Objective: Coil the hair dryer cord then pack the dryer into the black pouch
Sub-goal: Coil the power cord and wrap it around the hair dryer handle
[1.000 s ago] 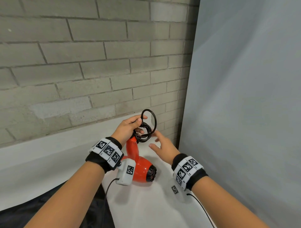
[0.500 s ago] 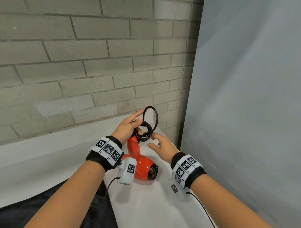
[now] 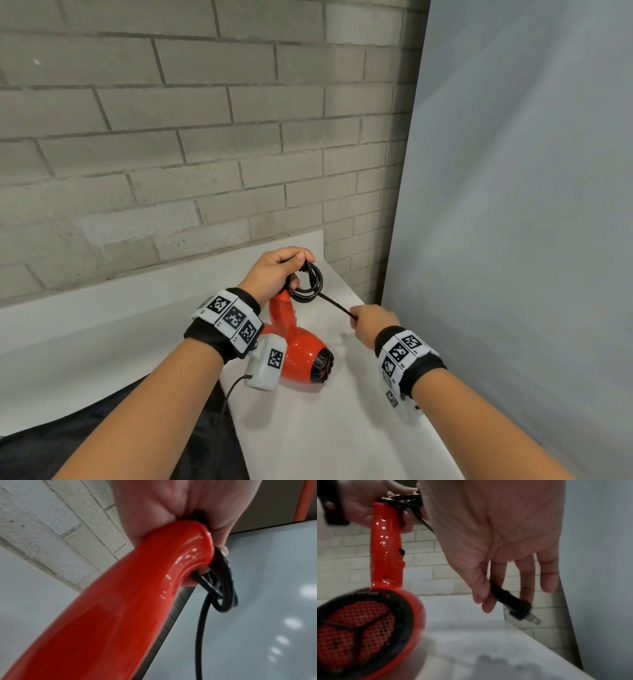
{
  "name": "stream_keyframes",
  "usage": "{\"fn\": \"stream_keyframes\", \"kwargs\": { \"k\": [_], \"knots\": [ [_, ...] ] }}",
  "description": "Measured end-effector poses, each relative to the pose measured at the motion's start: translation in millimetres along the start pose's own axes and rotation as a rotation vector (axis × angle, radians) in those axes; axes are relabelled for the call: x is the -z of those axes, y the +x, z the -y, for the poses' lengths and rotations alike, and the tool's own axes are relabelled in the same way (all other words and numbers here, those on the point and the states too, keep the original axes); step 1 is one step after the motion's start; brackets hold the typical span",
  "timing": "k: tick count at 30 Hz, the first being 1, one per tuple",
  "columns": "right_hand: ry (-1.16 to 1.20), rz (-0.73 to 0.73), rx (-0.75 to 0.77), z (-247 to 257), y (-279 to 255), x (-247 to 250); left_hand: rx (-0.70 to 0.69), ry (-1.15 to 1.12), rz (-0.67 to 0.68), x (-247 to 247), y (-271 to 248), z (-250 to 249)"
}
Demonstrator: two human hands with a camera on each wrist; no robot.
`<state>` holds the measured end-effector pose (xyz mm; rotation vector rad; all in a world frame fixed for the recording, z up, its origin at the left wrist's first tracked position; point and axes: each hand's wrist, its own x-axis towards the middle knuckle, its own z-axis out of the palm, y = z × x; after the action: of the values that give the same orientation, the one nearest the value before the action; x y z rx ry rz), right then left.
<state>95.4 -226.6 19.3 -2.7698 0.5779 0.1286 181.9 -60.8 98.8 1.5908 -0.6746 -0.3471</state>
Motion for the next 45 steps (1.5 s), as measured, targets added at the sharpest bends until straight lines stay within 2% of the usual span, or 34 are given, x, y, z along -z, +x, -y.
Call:
{"fn": "stream_keyframes", "kwargs": {
  "k": [2,6,8,12,17,21,26,29,33,37,41,45],
  "knots": [
    [0.124,-0.002,0.057,4.8,-0.9,4.4,-0.007,0.003,-0.006,-5.4,0.5,-0.7],
    [0.666,0.066,0.213,25.2,-6.3,11.2,-0.043,-0.003,-0.058,-10.1,4.4,0.9],
    [0.786,0.053,0.227,30.2,-10.6,19.1,-0.063,0.048,-0.062,-9.4,5.0,1.1],
    [0.690,-0.133,0.267,27.5,-15.4,41.2,-0.078,0.114,-0.009,-5.7,3.5,-0.4],
    [0.710,-0.418,0.224,27.8,-17.8,69.0,-0.133,0.217,0.009,-0.8,4.8,-5.4],
    [0.698,-0.559,0.233,37.6,-27.8,85.7,-0.152,0.266,-0.020,-2.9,4.2,-15.5],
    [0.646,-0.681,0.337,54.3,-40.5,94.9,-0.247,0.539,0.082,-7.0,-2.7,-20.4],
    [0.656,-0.677,0.423,59.3,-45.0,92.9,-0.285,0.585,0.105,-7.1,-3.7,-19.3],
    [0.720,-0.614,0.515,57.2,-45.0,89.2,-0.293,0.583,0.055,-5.8,-3.2,-17.2],
    [0.771,-0.496,0.553,50.3,-44.4,84.6,-0.239,0.445,-0.047,-7.2,-0.2,-14.0],
    [0.731,-0.368,0.439,31.1,-33.5,66.9,-0.179,0.255,-0.163,-8.5,2.2,-12.1],
    [0.584,-0.228,0.301,5.7,-18.4,39.4,-0.173,0.173,-0.201,-12.2,1.6,-13.8]
  ]
}}
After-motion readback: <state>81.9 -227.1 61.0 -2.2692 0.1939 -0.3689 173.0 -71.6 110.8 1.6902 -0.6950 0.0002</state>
